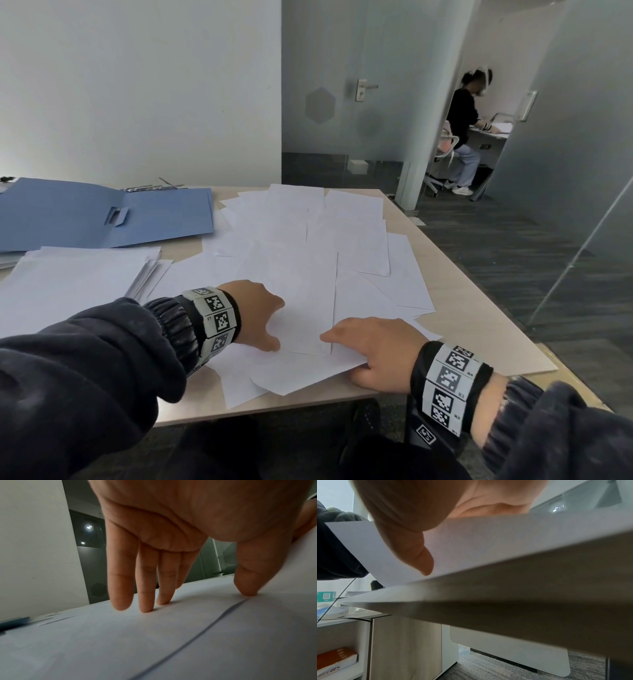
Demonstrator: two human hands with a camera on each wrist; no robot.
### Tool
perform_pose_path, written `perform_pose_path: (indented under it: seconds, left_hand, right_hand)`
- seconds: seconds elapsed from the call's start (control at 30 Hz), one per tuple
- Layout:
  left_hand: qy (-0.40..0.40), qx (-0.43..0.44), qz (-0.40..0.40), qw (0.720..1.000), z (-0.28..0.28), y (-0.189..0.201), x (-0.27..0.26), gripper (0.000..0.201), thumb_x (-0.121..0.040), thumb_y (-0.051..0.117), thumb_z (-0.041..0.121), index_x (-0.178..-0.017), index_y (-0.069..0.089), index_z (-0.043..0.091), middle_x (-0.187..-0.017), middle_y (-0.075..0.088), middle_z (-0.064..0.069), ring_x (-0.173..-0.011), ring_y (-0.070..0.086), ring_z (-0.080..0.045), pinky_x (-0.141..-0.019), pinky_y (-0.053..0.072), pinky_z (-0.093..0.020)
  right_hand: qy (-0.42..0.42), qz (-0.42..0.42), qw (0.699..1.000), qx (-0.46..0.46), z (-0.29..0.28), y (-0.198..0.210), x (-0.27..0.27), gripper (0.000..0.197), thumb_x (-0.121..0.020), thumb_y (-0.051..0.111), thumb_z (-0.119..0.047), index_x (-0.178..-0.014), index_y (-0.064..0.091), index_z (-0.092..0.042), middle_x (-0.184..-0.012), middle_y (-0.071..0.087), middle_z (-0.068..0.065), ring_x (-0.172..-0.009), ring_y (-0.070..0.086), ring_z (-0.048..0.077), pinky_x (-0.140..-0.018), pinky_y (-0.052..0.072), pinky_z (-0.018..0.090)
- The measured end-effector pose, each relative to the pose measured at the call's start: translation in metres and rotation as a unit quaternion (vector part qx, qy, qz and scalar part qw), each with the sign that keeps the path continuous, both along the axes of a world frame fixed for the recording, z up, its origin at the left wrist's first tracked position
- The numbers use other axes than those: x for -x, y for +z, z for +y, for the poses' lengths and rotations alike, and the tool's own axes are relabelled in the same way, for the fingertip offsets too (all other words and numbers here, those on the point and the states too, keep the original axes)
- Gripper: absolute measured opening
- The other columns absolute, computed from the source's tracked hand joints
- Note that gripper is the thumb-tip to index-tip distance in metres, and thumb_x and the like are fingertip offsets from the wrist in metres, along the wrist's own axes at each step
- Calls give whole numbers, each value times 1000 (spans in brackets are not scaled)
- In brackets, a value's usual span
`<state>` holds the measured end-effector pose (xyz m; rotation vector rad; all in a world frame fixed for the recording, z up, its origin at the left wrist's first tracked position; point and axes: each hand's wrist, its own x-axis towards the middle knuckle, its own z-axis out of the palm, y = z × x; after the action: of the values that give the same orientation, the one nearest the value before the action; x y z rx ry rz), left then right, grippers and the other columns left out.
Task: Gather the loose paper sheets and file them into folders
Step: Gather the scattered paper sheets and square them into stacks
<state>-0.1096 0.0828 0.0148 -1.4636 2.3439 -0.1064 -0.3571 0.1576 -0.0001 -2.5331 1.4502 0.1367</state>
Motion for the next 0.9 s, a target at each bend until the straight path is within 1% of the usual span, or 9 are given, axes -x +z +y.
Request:
perform_pose_path:
  seconds: [0.13, 0.23, 0.37, 0.43, 0.53, 0.63, 0.73, 0.83, 0.9]
  left_hand:
    - [-7, -6, -8, 1000, 3, -3, 2, 62, -75, 56, 67, -121, 54, 25, -98, 66, 3, -87, 62, -24, -76, 55, -35]
    - [-7, -5, -12, 1000, 8, -2, 5, 49, -80, 55, 60, -110, 55, 21, -80, 55, 4, -77, 54, -25, -67, 49, -32]
    - [6, 0, -1, 1000, 11, 2, 5, 35, -86, 54, 37, -117, 54, 22, -76, 46, 3, -80, 53, -27, -62, 39, -28]
    - [12, -3, 19, 1000, 10, 3, 2, 44, -87, 51, 23, -131, 50, 28, -97, 59, -2, -94, 60, -29, -65, 41, -28]
    - [24, -25, 86, 996, 6, 5, -8, 56, -87, 44, 13, -135, 50, 40, -123, 62, 1, -114, 59, -26, -85, 50, -31]
    - [18, -39, 170, 985, 4, 10, -23, 50, -80, 43, 11, -115, 65, 40, -111, 68, 15, -106, 61, -15, -92, 52, -34]
    - [13, -63, 214, 975, 7, 11, -34, 41, -84, 50, 14, -109, 70, 41, -104, 69, 22, -97, 62, -4, -91, 52, -27]
    - [2, -111, 239, 965, 13, 10, -42, 44, -84, 55, 12, -113, 71, 40, -106, 68, 26, -97, 61, 4, -91, 49, -18]
    - [6, -176, 250, 952, 14, 12, -48, 51, -79, 55, 8, -115, 69, 42, -111, 67, 27, -100, 59, 14, -89, 44, -11]
  right_hand:
    - [11, -5, 1000, 9, -1, -6, 2, 66, -87, 52, -35, -149, 32, -46, -152, 39, -21, -134, 46, 13, -103, 45, 38]
    - [15, -5, 1000, 12, 0, -7, 2, 67, -87, 52, -35, -149, 32, -47, -152, 38, -21, -134, 45, 13, -103, 44, 37]
    - [14, -9, 1000, 14, 0, -9, 3, 68, -85, 49, -38, -149, 31, -47, -152, 38, -21, -134, 46, 14, -103, 45, 39]
    - [14, -18, 999, 23, 0, -11, 5, 68, -85, 50, -38, -149, 29, -47, -154, 35, -20, -135, 44, 14, -102, 45, 39]
    - [10, -27, 998, 48, -1, -13, 9, 74, -87, 54, -34, -150, 20, -50, -161, 22, -19, -143, 32, 15, -106, 42, 40]
    - [10, -28, 997, 77, -3, -12, 11, 85, -83, 57, -31, -148, 7, -54, -164, 6, -20, -148, 20, 16, -114, 33, 40]
    - [6, -40, 993, 107, -5, -12, 11, 91, -80, 56, -30, -145, 0, -57, -165, 1, -19, -151, 15, 17, -117, 26, 40]
    - [6, -50, 994, 95, -6, -16, 7, 77, -78, 49, -31, -147, 24, -53, -165, 17, -16, -149, 24, 17, -115, 30, 43]
    - [35, -50, 992, 113, -7, -21, 2, 56, -76, 46, -35, -131, 54, -49, -154, 44, -11, -136, 47, 22, -102, 45, 49]
